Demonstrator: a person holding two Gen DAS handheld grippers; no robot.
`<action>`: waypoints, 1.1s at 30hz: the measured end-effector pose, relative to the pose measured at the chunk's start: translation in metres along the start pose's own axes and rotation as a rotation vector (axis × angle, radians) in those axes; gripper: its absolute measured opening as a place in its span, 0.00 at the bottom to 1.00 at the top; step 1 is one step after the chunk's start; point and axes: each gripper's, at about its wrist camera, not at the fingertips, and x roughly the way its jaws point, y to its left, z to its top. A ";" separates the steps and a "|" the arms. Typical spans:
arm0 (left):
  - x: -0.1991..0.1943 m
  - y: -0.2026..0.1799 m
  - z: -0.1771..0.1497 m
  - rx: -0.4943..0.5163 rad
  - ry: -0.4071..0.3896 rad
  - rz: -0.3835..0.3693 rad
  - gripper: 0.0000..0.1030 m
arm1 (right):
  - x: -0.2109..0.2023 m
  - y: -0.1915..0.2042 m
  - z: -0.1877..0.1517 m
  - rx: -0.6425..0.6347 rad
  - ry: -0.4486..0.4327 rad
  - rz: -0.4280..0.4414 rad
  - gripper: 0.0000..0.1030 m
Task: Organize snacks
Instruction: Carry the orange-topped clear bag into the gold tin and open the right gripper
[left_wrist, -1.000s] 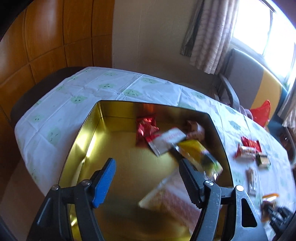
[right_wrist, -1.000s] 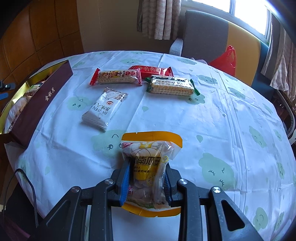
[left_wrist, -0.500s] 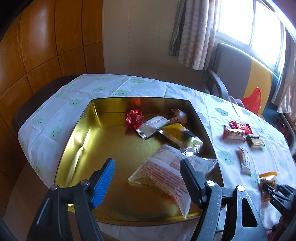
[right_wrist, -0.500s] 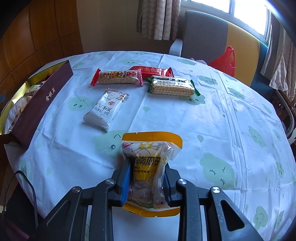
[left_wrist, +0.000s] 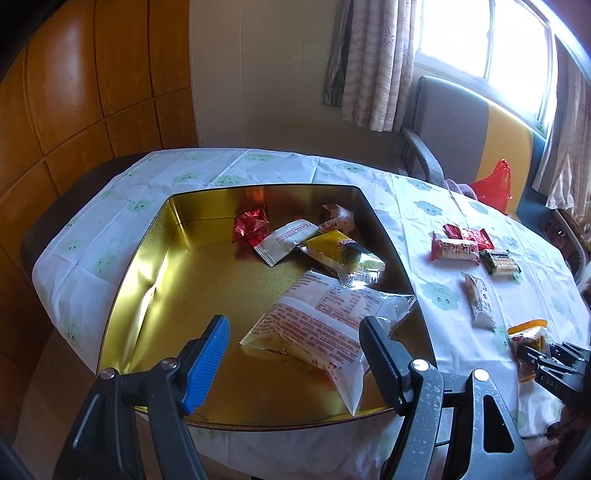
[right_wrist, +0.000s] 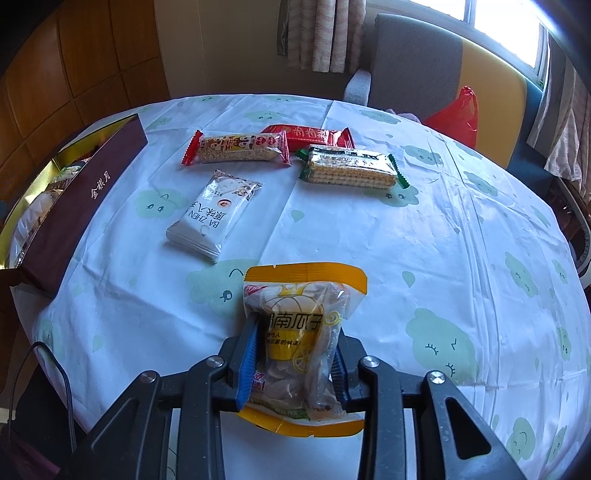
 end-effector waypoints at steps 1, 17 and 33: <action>0.000 0.000 0.000 0.000 0.000 0.000 0.71 | 0.000 0.001 0.000 -0.006 -0.002 -0.003 0.33; 0.003 0.009 -0.005 -0.014 0.002 0.023 0.72 | -0.012 0.016 -0.006 0.073 0.016 0.195 0.27; 0.003 0.042 0.002 -0.097 -0.030 0.087 0.72 | -0.050 0.114 0.070 -0.094 -0.082 0.422 0.27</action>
